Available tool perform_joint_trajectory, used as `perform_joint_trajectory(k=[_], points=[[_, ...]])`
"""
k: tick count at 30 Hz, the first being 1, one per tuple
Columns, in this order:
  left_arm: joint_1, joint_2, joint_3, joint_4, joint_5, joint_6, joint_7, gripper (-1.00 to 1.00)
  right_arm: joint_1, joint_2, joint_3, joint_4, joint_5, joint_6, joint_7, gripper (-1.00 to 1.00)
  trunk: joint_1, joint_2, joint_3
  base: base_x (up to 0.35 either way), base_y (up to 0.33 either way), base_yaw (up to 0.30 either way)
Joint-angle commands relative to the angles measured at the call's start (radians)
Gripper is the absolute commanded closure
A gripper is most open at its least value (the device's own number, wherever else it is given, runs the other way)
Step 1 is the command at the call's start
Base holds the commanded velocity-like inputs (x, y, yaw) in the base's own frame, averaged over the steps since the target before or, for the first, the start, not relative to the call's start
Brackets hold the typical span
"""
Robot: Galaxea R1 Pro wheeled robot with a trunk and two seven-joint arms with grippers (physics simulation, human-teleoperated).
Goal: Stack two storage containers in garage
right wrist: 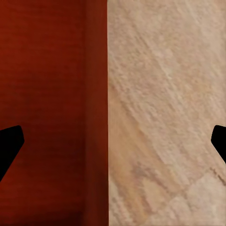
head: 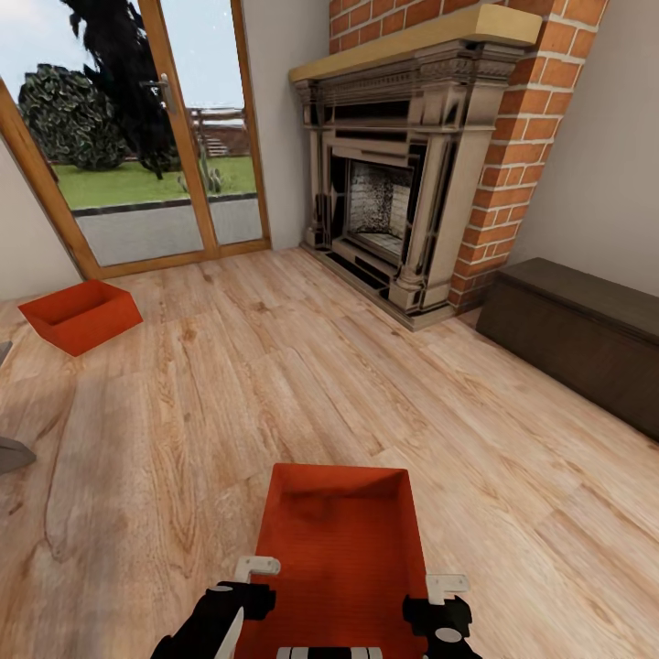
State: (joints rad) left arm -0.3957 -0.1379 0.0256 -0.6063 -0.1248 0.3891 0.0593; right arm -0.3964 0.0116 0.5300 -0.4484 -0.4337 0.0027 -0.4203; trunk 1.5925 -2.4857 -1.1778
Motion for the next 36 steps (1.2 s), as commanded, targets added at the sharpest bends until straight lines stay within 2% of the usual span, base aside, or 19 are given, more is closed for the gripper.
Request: perform_joint_trajectory(k=[1,6,8,12,36], points=[[0.0,-0.001,0.003,-0.002,-0.01,0.005,-0.001,-1.0,-0.001,-0.001,0.008,-0.001,-0.009,0.0,-0.008,-1.0,0.0,0.0,-0.001,0.0,0.0,0.0],[0.0,-0.002,0.002,-0.001,-0.01,0.005,-0.001,-1.0,-0.001,-0.001,0.009,-0.001,-0.009,0.0,-0.008,-1.0,0.0,0.0,-0.001,0.0,0.0,0.0],[0.0,-0.002,0.002,-0.001,-0.01,0.006,-0.001,-1.0,-0.001,-0.001,0.008,-0.002,-0.01,0.0,-0.008,-1.0,0.007,-0.014,-0.007,0.0,0.0,0.0],[0.0,-0.001,0.002,-0.001,-0.01,0.005,-0.001,-1.0,-0.001,-0.001,0.008,-0.002,-0.01,0.0,-0.008,-1.0,0.009,-0.015,-0.023,0.0,0.0,0.0],[0.0,-0.002,0.003,-0.002,-0.009,0.004,0.0,-1.0,-0.001,-0.001,0.008,-0.004,-0.008,0.002,-0.008,-1.0,0.009,-0.015,-0.023,0.0,0.0,0.0]])
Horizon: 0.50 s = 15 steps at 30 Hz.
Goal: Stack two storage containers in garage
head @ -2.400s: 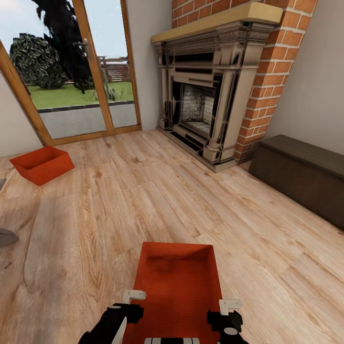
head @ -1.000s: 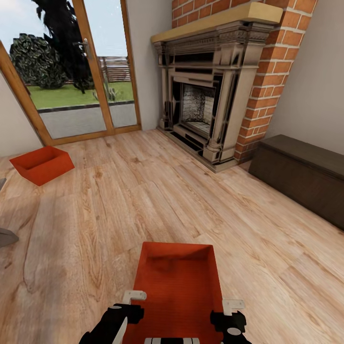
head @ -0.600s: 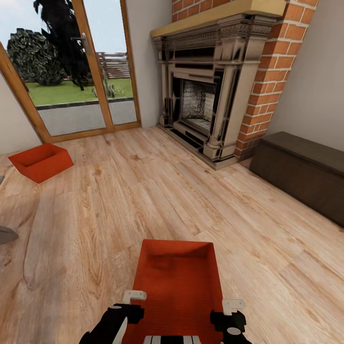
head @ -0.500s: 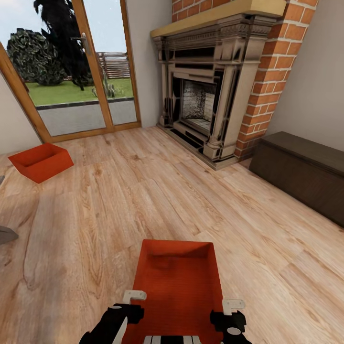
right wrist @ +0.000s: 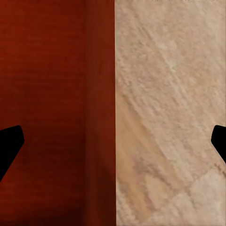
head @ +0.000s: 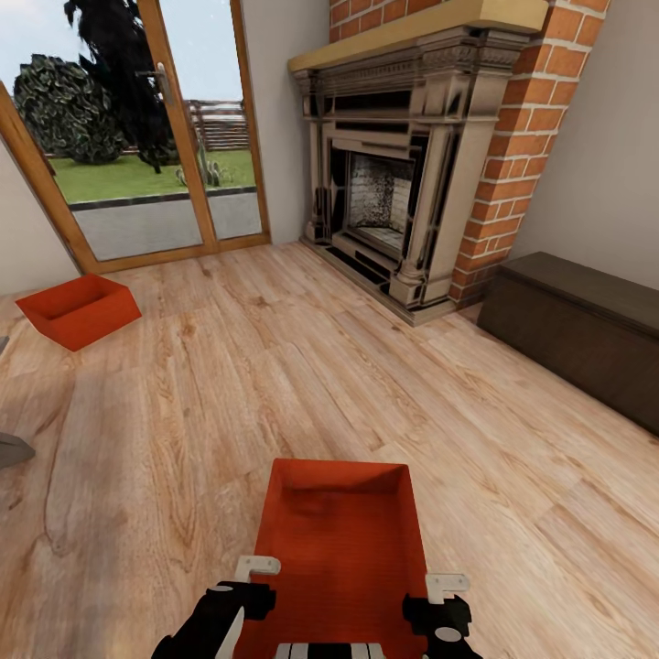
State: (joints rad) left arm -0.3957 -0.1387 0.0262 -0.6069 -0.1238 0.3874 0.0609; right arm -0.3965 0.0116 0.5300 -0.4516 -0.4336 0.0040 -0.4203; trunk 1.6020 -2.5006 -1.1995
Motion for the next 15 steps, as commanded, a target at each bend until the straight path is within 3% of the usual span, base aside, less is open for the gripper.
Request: perform_joint_trajectory(k=[1,4,5,6,15], points=[[0.0,-0.001,0.002,-0.001,-0.01,0.005,-0.001,-1.0,-0.001,-0.001,0.008,-0.001,-0.008,0.0,-0.008,-1.0,0.0,0.0,-0.001,0.0,0.0,0.0],[0.0,-0.001,0.002,-0.001,-0.01,0.005,-0.001,-1.0,-0.001,-0.001,0.008,-0.001,-0.009,0.001,-0.008,-1.0,0.0,0.0,-0.001,0.0,0.0,0.0],[0.0,-0.001,0.002,-0.001,-0.009,0.005,-0.001,-1.0,-0.001,-0.001,0.008,-0.001,-0.009,0.002,-0.008,1.0,0.0,0.0,-0.001,0.0,0.0,0.0],[0.0,-0.001,0.003,-0.001,-0.009,0.005,-0.001,1.0,-0.001,-0.001,0.008,-0.001,-0.01,0.002,-0.008,1.0,0.0,0.0,-0.001,0.0,0.0,0.0],[0.0,-0.001,0.001,0.0,-0.008,0.005,-0.001,1.0,-0.001,0.001,0.008,-0.001,-0.014,0.002,-0.018,1.0,0.0,0.0,-0.001,0.0,0.0,0.0]])
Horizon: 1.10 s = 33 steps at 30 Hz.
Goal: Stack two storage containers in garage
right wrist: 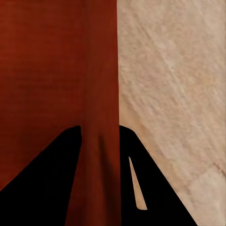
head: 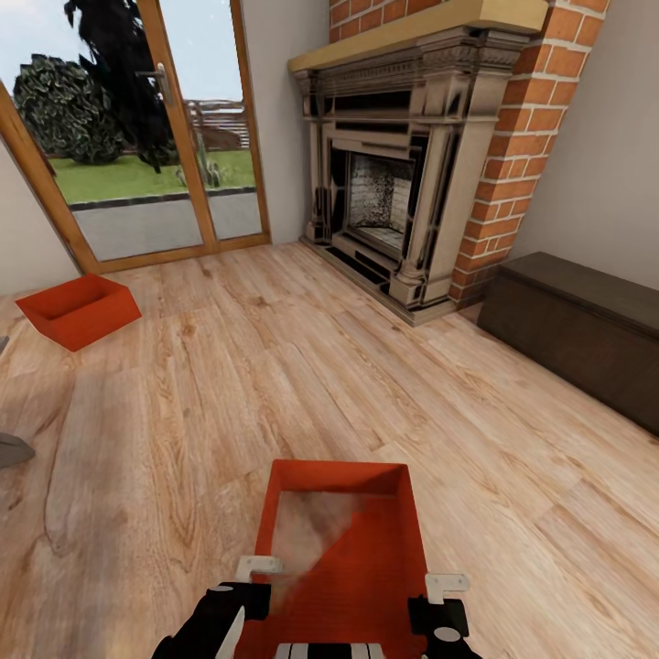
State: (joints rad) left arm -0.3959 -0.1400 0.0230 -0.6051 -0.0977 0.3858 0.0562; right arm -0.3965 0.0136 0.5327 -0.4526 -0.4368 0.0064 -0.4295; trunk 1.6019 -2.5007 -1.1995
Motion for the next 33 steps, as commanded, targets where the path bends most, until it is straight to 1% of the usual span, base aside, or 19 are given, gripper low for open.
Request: perform_joint_trajectory(k=[1,24,28,33], points=[[0.0,0.0,0.005,-0.001,-0.034,0.006,0.004,1.0,-0.001,-0.001,0.006,0.0,-0.011,-0.001,-0.009,1.0,0.0,0.0,-0.001,0.0,0.0,0.0],[0.0,0.0,0.005,-0.001,-0.037,0.005,0.003,1.0,-0.001,-0.006,0.006,-0.001,-0.011,-0.002,-0.009,1.0,0.0,0.0,-0.001,0.0,0.0,0.0],[0.0,0.0,0.005,-0.001,-0.036,0.005,0.002,1.0,-0.001,-0.006,0.006,-0.001,-0.011,-0.002,-0.009,1.0,-0.002,0.001,0.015,0.0,0.0,0.0],[0.0,0.0,0.004,-0.001,-0.036,0.005,0.002,1.0,-0.001,-0.006,0.006,-0.001,-0.011,-0.002,-0.009,1.0,-0.021,0.036,0.03,0.0,0.0,0.0]])
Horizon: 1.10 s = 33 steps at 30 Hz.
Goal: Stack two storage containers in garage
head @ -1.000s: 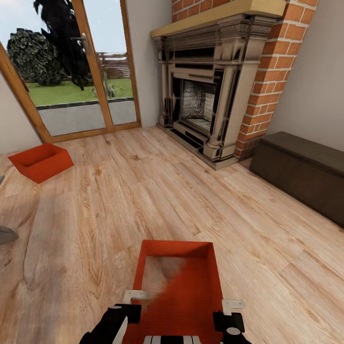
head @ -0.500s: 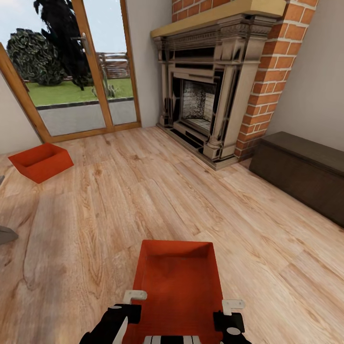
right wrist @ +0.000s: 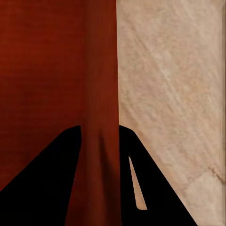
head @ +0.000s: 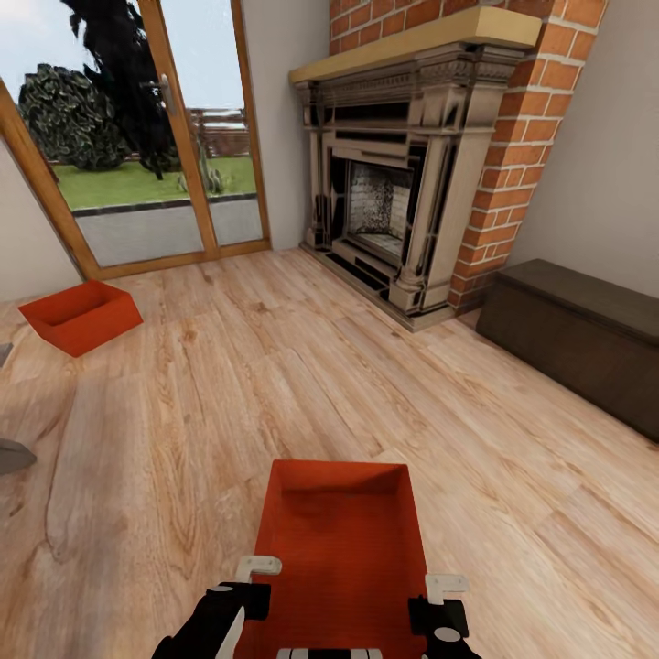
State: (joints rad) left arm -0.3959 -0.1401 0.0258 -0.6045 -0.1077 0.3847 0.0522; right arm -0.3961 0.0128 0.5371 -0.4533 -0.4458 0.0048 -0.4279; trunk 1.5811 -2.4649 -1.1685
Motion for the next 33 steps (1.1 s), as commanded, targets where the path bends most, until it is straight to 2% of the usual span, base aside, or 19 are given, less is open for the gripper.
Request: perform_joint_trajectory(k=[1,33], points=[[0.0,0.0,0.001,-0.001,-0.026,0.006,0.006,1.0,-0.001,-0.005,0.001,-0.001,-0.002,0.0,-0.011,1.0,-0.004,0.007,0.002,0.0,0.0,0.0],[0.0,0.0,0.0,-0.001,-0.025,0.006,0.005,1.0,-0.001,-0.005,0.001,-0.001,-0.003,-0.001,-0.011,1.0,-0.127,0.231,0.103,0.0,0.0,0.0]])
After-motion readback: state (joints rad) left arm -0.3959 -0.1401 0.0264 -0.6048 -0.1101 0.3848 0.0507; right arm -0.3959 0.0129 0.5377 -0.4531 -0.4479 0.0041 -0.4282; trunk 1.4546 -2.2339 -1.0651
